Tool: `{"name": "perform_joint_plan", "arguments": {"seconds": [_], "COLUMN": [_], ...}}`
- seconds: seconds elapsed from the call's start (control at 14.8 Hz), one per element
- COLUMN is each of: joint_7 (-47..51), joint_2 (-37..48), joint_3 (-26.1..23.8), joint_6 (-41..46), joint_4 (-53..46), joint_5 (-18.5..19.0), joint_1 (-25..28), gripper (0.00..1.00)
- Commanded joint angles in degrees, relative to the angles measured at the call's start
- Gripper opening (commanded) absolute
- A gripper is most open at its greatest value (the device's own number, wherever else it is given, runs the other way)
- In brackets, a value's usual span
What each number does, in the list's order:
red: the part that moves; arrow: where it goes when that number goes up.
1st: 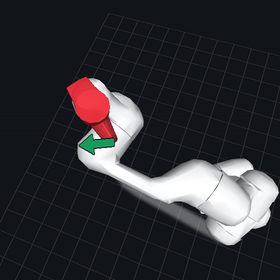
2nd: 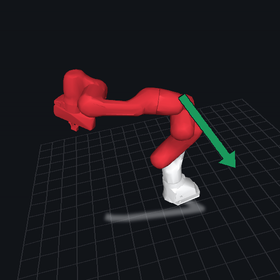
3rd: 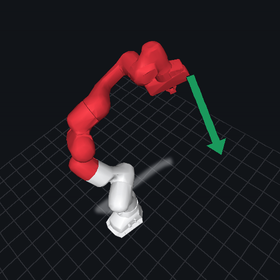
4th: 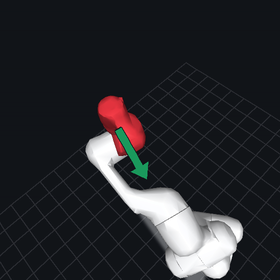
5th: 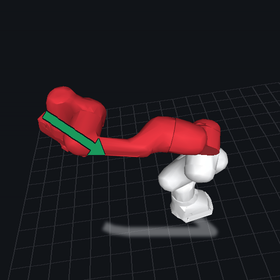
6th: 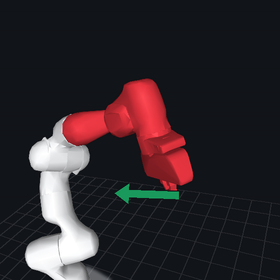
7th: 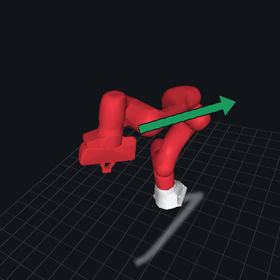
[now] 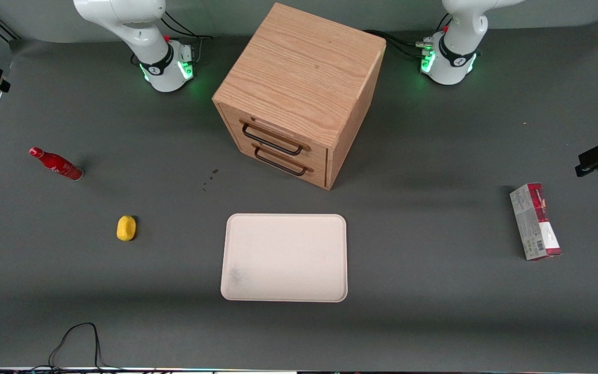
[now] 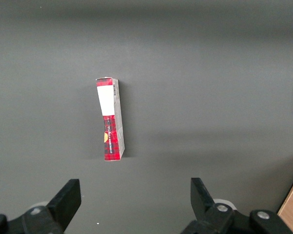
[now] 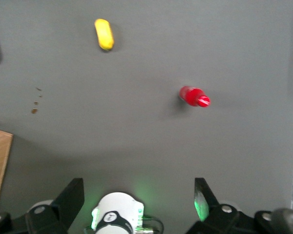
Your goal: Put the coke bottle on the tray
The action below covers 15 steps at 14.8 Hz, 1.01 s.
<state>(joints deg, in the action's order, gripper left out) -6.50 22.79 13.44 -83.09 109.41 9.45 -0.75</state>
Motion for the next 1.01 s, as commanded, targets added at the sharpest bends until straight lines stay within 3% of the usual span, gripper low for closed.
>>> {"name": "perform_joint_plan", "arguments": {"seconds": [0.0,0.4,0.74,0.94], "joint_7": [-7.4,-23.5,-26.5,-26.5], "joint_2": [1.9,-3.5,-6.0,-8.4], "joint_3": [5.5,17.4,18.6,20.0], "joint_6": [-4.4,-9.8,-12.6,-19.5], "joint_4": [3.5,2.0,2.0,7.3], "joint_5": [3.2,4.4,4.1,3.7], "joint_1": [0.5,0.5,0.5,0.5], "gripper": [1.00,1.00,1.00,1.00]}}
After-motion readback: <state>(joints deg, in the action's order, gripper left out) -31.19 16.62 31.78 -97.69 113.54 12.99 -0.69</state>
